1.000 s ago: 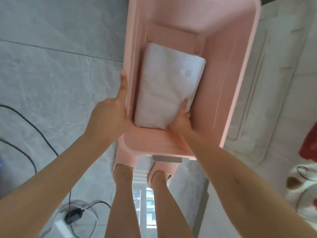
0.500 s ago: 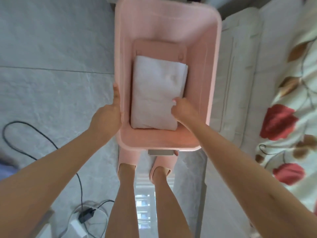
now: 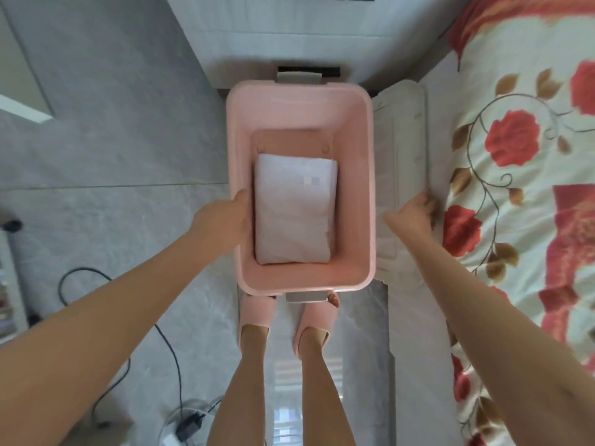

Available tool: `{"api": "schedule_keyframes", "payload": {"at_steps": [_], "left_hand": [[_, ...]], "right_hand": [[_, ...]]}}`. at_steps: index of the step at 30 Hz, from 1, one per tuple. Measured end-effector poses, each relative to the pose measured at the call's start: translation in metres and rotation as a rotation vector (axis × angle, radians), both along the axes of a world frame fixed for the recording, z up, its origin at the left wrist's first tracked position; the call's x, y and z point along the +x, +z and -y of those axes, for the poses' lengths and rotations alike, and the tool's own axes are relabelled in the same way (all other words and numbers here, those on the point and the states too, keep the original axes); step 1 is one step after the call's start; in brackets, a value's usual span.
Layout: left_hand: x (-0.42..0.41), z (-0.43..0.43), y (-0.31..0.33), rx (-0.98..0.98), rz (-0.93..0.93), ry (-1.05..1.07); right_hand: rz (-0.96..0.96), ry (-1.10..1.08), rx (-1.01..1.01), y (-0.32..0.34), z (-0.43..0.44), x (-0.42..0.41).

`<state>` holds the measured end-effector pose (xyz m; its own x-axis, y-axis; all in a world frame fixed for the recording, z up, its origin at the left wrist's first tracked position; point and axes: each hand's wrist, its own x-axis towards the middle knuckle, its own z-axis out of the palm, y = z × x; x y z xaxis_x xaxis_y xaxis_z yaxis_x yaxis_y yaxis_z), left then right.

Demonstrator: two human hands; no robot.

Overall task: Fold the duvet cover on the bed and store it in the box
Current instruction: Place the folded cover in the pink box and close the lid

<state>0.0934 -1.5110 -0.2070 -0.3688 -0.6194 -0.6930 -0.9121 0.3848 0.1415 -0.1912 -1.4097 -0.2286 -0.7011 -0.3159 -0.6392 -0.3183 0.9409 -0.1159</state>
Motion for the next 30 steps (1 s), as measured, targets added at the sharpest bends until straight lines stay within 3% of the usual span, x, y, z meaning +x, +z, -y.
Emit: {"api": "schedule_keyframes", "payload": {"at_steps": [3, 7, 12, 15, 19, 24, 30], "left_hand": [[0.006, 0.009, 0.007, -0.032, -0.052, 0.009], [0.001, 0.025, 0.014, -0.048, -0.131, 0.020], [-0.018, 0.038, 0.039, 0.006, -0.314, 0.122], [-0.037, 0.044, 0.047, 0.152, -0.433, 0.278], [-0.064, 0.059, 0.064, 0.457, -0.603, 0.666], [-0.093, 0.067, 0.080, 0.735, -0.677, 1.148], [-0.116, 0.064, 0.091, 0.918, -0.747, 1.197]], "right_hand": [[0.029, 0.007, 0.081, 0.004, 0.005, -0.001], [0.114, 0.239, 0.134, 0.014, 0.009, 0.001], [-0.084, 0.382, 0.046, 0.040, 0.021, 0.013], [-0.156, 0.528, 0.118, 0.067, 0.045, 0.024], [-0.207, 0.737, 0.152, 0.111, 0.099, 0.057], [-0.333, 0.982, 0.184, 0.129, 0.135, 0.085], [-0.350, 0.931, 0.195, 0.125, 0.129, 0.089]]}}
